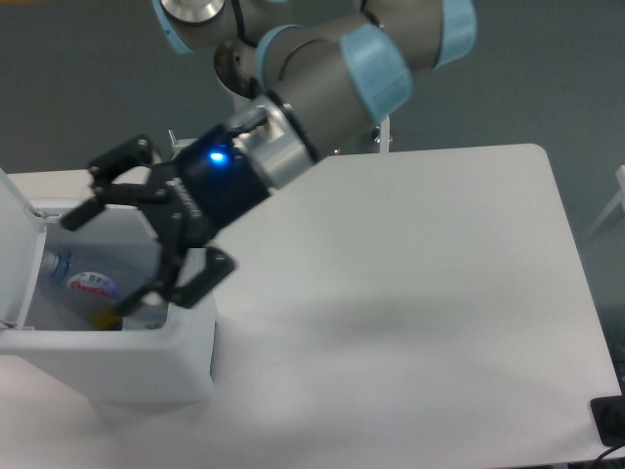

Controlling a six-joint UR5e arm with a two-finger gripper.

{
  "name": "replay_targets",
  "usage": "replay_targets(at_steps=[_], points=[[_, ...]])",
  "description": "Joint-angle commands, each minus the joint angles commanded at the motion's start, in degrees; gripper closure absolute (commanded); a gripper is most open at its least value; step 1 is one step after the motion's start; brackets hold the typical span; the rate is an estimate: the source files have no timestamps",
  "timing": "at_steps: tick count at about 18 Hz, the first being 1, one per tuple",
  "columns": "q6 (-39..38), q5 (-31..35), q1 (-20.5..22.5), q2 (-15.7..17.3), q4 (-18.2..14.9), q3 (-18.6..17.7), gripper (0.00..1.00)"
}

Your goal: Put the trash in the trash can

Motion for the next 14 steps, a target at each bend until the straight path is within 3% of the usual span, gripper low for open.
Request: replay_targets(at_steps=[4, 7, 14], points=[[-1.4, 10.4, 5.7, -0.4, -0.4, 0.0, 0.00], [-0.8, 19.0, 9.6, -2.5, -0.4, -0.4, 0.00], [0.6, 29.6, 14.1, -4.7, -1.1, -0.1, 0.00]])
